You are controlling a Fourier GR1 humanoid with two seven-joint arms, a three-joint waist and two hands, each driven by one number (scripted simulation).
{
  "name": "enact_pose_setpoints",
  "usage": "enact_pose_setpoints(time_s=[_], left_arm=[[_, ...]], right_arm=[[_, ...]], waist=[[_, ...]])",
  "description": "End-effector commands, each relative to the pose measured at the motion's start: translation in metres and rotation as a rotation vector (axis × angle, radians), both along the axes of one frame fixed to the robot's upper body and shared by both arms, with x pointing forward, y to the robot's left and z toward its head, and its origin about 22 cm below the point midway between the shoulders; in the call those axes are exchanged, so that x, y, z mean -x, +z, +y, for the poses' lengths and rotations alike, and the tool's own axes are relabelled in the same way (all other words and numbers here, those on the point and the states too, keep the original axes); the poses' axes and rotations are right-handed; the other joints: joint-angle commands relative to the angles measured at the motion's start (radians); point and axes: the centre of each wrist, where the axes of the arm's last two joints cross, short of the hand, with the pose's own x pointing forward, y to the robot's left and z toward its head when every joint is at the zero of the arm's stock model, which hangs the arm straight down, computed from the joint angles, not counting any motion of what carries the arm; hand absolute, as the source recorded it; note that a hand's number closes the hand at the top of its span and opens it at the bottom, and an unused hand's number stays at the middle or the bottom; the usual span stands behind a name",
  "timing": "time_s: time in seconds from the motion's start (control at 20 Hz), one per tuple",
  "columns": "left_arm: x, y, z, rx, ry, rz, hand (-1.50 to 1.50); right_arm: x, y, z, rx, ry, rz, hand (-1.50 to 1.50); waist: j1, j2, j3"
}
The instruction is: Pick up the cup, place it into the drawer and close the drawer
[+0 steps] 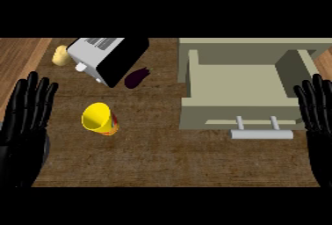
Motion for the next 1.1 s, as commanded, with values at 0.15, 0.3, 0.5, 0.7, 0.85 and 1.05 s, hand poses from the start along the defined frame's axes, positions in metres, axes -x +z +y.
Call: enact_pose_setpoints(time_s=[0.15, 0.3, 0.5, 0.7, 0.85, 1.05], left_arm=[[-0.022, -0.004, -0.021, 0.029, 0.054, -0.006, -1.50], [-0.036, -0.010, -0.020, 0.226, 0.045, 0.099, -1.50], [-0.049, -0.024, -0.029, 0.239, 0.072, 0.101, -1.50], [-0.044, -0.024, -0.025, 0.240, 0.034, 0.113, -1.50], [-0.076, -0.030, -0.027, 0.253, 0.063, 0.091, -1.50], [-0.083, -0.018, -0.032, 0.243, 0.070, 0.084, -1.50]], right_arm=[[0.002, -0.007, 0.021, -0.038, 0.069, -0.029, -1.50], [-0.004, 0.003, 0.025, -0.117, 0.196, 0.025, -1.50], [-0.014, 0.021, 0.016, -0.111, 0.198, 0.023, -1.50], [-0.007, 0.006, 0.029, -0.128, 0.173, 0.030, -1.50], [-0.015, 0.015, 0.007, -0.126, 0.191, 0.039, -1.50], [-0.022, 0.003, 0.016, -0.116, 0.178, 0.028, -1.50]], waist=[[-0.006, -0.018, -0.005], [-0.011, -0.016, -0.005], [-0.007, -0.018, -0.005], [-0.004, -0.019, -0.005], [-0.008, -0.018, -0.005], [-0.006, -0.018, -0.005]])
